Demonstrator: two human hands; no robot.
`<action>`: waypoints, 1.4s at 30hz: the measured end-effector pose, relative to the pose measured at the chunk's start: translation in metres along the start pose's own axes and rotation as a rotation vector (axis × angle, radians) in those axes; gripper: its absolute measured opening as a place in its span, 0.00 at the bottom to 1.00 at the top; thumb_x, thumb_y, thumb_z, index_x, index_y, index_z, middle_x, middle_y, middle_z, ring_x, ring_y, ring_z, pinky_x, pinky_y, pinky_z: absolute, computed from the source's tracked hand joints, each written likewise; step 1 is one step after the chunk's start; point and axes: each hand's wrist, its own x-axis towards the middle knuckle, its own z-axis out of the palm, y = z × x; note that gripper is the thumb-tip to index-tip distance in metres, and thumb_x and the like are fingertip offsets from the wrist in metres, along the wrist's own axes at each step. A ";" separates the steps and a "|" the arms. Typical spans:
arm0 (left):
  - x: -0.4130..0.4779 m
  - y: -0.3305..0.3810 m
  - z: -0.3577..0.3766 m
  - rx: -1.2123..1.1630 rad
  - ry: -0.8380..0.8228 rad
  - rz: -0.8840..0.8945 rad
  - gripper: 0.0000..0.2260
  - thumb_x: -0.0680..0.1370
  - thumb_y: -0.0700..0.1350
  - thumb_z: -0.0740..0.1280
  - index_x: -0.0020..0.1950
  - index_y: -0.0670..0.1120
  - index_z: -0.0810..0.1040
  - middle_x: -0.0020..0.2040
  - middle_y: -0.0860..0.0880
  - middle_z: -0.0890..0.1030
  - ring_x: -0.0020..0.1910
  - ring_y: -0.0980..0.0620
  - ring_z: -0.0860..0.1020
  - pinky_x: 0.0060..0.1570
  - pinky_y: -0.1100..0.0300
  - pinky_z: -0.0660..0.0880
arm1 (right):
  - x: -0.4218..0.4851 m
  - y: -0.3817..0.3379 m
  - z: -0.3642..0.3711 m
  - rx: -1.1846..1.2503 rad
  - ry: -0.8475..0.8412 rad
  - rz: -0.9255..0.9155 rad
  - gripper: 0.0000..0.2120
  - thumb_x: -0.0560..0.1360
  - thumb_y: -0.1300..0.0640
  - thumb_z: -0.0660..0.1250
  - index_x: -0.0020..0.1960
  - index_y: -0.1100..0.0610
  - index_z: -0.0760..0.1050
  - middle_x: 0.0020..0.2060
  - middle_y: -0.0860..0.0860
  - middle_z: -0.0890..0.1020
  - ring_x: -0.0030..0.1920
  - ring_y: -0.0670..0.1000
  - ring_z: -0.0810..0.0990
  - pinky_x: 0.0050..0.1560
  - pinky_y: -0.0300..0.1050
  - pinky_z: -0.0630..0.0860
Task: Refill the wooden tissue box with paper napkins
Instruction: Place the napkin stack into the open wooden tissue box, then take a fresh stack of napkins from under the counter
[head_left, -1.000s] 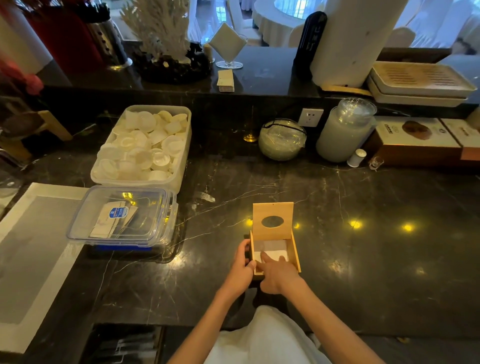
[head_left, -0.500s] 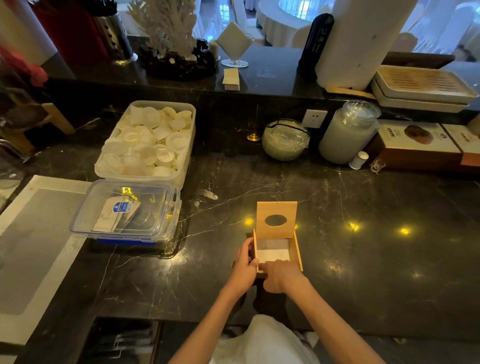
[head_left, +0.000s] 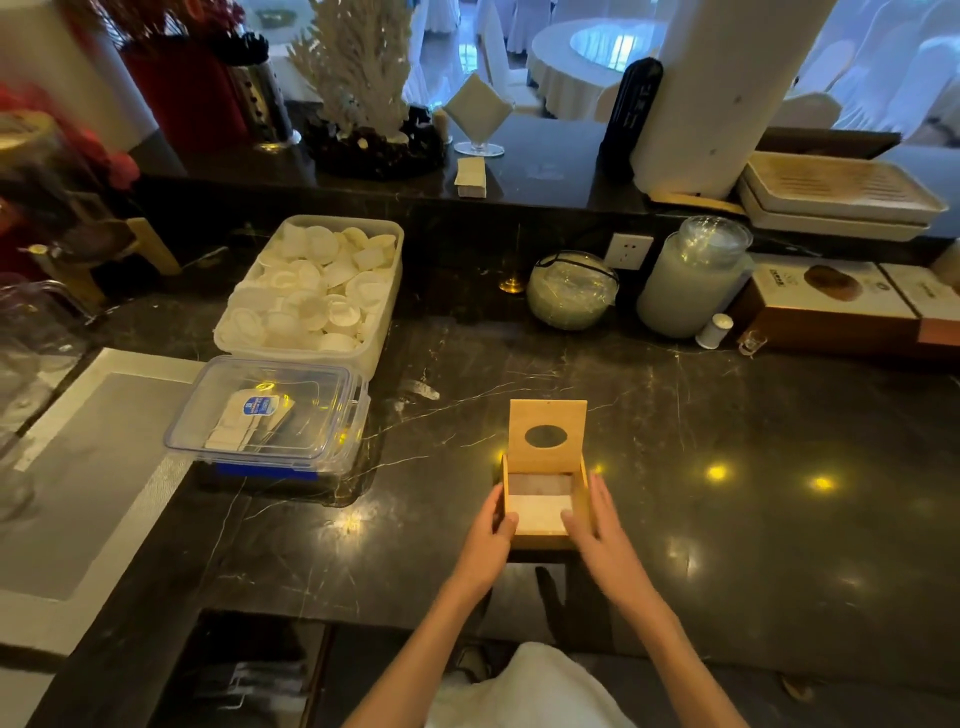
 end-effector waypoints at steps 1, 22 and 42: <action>-0.004 0.002 0.003 -0.018 -0.016 -0.007 0.22 0.84 0.44 0.57 0.78 0.51 0.58 0.71 0.52 0.69 0.66 0.57 0.70 0.59 0.65 0.71 | -0.004 0.001 -0.005 0.238 -0.072 0.097 0.36 0.74 0.33 0.59 0.78 0.41 0.51 0.78 0.45 0.57 0.77 0.48 0.56 0.75 0.54 0.54; -0.197 -0.064 -0.038 0.665 0.498 -0.085 0.16 0.83 0.52 0.58 0.68 0.49 0.75 0.64 0.51 0.78 0.65 0.51 0.75 0.60 0.56 0.71 | -0.108 0.023 0.018 -0.105 -0.230 -0.081 0.09 0.80 0.49 0.62 0.56 0.49 0.78 0.49 0.46 0.82 0.51 0.42 0.79 0.52 0.41 0.75; -0.168 -0.264 -0.210 0.321 0.525 -0.258 0.17 0.81 0.58 0.57 0.64 0.53 0.76 0.59 0.52 0.80 0.58 0.52 0.78 0.53 0.56 0.73 | -0.097 0.081 0.281 -0.213 -0.464 0.173 0.16 0.78 0.45 0.62 0.64 0.43 0.74 0.57 0.37 0.78 0.53 0.26 0.74 0.47 0.24 0.72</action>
